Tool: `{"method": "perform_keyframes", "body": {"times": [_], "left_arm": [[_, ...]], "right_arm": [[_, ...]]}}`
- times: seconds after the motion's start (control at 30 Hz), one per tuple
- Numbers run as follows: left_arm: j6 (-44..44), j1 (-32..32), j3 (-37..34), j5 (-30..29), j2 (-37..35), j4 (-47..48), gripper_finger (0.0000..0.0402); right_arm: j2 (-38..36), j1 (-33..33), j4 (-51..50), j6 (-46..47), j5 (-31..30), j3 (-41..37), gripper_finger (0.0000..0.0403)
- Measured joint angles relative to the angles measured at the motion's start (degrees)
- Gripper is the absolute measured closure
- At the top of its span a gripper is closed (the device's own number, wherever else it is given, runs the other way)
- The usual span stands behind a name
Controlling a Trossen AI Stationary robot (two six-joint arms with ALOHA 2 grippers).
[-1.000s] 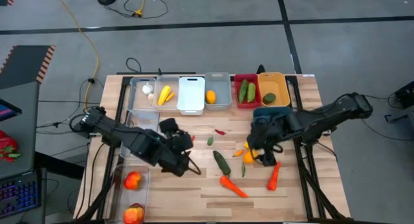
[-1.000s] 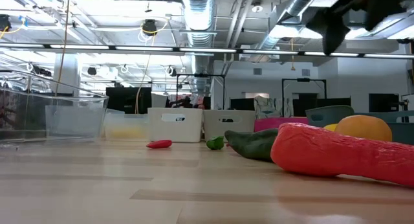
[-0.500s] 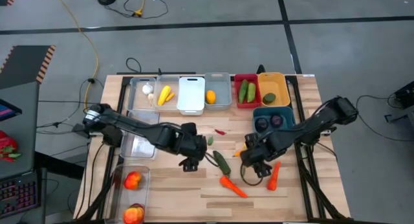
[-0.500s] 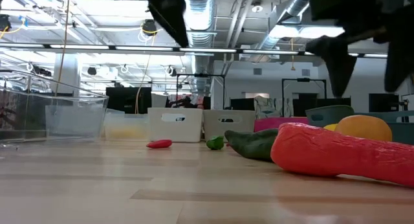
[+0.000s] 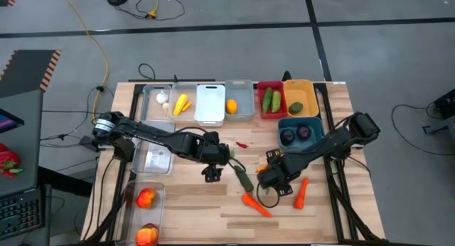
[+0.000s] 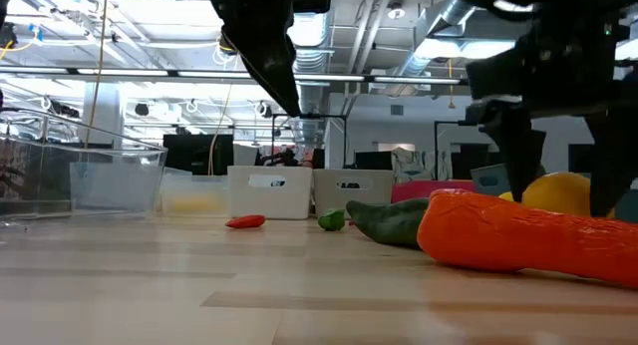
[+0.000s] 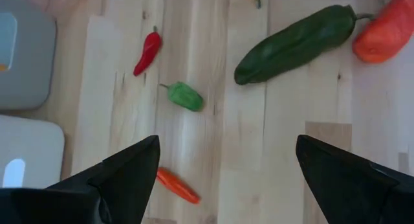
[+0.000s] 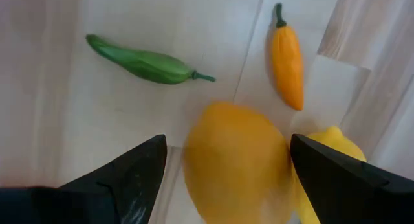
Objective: Sort produce into baskets
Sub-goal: Put the bottom lemon into the gray bin
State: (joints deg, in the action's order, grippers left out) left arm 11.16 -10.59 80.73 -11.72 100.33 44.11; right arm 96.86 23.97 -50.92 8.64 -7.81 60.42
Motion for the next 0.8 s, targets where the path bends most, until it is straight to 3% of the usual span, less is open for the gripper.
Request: {"method": "perform_keyframes", "body": {"times": [0.17, 0.47, 0.6, 0.8], "left_arm": [[-1.5, 0.0, -0.1, 0.8, 0.0, -0.8, 0.0052], [-1.5, 0.0, -0.1, 1.0, 0.0, -0.8, 0.0052], [-1.5, 0.0, -0.1, 1.1, -1.1, 0.1, 0.0052], [-1.5, 0.0, -0.1, 0.2, -8.3, 2.2, 0.0052]], "right_arm": [[2.1, 0.0, -1.0, 0.2, 0.1, 0.0, 0.0059], [3.6, 0.0, -3.2, 1.0, 0.2, 0.1, 0.0129], [2.6, 0.0, -3.6, 1.0, 0.2, 0.6, 0.0134], [1.1, -0.5, -5.8, -0.1, 0.2, 4.8, 0.0135]]}}
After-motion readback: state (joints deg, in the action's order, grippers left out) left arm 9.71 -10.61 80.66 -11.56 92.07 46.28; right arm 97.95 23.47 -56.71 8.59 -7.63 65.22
